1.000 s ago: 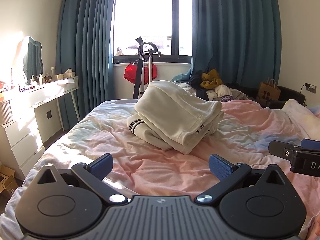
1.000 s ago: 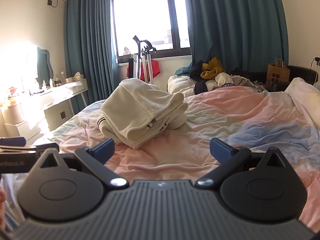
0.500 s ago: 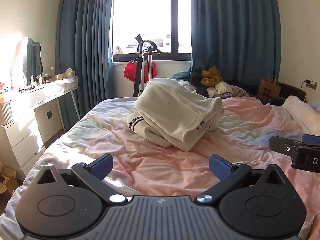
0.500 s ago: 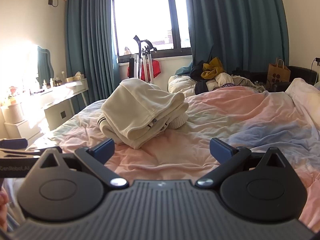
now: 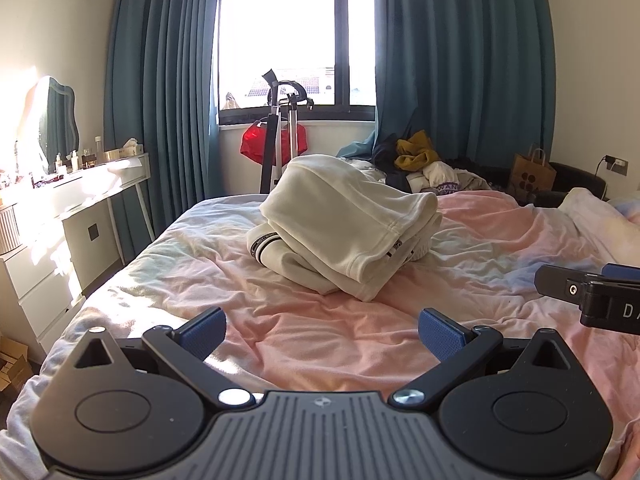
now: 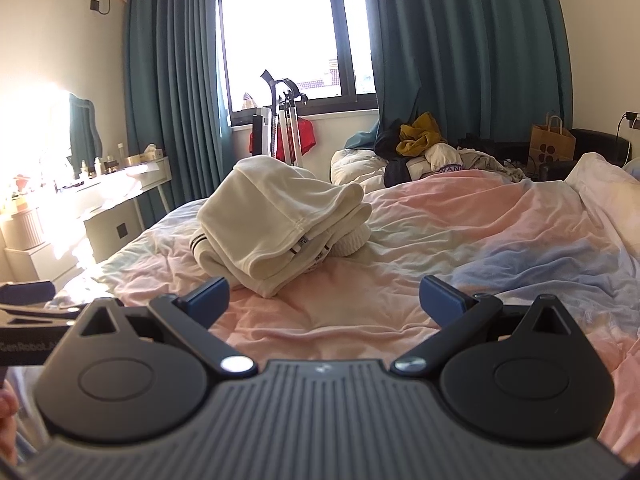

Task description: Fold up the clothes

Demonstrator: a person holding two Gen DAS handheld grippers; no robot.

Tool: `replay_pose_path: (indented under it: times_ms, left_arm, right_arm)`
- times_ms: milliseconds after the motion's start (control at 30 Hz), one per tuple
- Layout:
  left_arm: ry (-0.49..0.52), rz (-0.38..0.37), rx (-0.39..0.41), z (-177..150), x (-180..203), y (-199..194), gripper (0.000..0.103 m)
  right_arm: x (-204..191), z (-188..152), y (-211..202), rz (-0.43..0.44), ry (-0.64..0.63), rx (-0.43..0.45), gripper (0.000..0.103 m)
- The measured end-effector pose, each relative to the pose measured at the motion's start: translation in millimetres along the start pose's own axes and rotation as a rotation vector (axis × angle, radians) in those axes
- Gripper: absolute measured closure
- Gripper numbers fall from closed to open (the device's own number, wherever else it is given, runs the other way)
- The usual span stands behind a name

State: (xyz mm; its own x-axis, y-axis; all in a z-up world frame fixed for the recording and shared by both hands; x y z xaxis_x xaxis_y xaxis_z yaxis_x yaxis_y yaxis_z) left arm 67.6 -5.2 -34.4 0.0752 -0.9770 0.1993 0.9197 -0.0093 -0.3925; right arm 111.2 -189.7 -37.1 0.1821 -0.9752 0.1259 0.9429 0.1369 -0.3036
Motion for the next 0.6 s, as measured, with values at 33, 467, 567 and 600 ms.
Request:
replay_pose_path:
  times_ms: [33,467,567,600]
  left_arm:
    - [0.006,-0.004,-0.001,-1,1,0,0.0]
    - [0.122,-0.048,-0.045,15,60,85,0.0]
    - [0.184,-0.054,-0.047,17,87,126,0.0]
    - [0.209,-0.051,-0.044,17,98,142,0.0]
  right_arm:
    - [1,0,0,-0.009,0.001,-0.004,0.0]
    - [34,-5,-1,-0.119,0.102,-0.018,0.0]
    - [44,-12,6,-0.13,0.136,-0.03,0.0]
    - [48,-15,9,-0.134,0.145,-0.034,0.0]
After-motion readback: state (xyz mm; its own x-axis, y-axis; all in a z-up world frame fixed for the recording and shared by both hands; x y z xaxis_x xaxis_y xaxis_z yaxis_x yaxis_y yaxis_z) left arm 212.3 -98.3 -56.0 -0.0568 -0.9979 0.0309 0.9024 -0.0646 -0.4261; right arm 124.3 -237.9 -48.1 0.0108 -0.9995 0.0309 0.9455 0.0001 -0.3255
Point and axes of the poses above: each gripper's, at about its wrist camera, not at the fingertips, and y roughly the way its jaws point, x to its right, z to its top, the point moved 7 cm from there along y, roughly the way its jaws point, and after that the axes turned 15 degrees about -y, right-handed, at the moved point
